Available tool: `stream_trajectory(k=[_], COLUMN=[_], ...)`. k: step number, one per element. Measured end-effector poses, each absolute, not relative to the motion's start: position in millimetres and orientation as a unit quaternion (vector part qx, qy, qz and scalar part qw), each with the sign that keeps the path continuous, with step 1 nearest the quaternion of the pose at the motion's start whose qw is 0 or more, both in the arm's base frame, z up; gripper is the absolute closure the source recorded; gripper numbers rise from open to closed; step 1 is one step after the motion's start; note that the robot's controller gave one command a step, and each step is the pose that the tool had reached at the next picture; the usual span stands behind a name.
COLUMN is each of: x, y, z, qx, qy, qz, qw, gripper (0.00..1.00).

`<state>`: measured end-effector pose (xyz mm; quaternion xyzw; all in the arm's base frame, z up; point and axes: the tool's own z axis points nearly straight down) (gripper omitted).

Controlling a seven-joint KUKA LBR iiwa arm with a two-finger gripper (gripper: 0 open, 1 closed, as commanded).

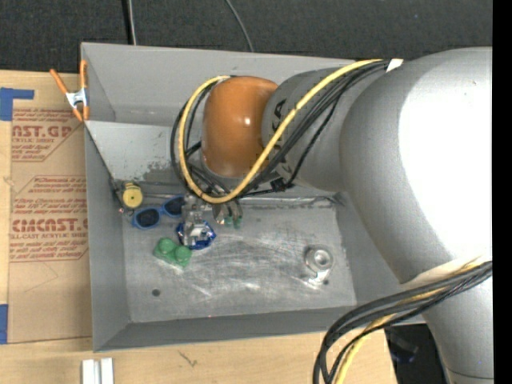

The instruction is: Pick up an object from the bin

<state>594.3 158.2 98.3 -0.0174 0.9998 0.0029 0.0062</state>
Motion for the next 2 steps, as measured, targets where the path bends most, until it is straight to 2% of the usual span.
stream_trajectory(k=[1, 2], x=[593.6, 590.7], y=[162.5, 155.7], z=[90.8, 242.0], qx=[-0.022, -0.138], qy=[1.0, 0.99], qz=[0.005, 0.001], qw=[0.01, 0.006], gripper=[1.0, 1.0])
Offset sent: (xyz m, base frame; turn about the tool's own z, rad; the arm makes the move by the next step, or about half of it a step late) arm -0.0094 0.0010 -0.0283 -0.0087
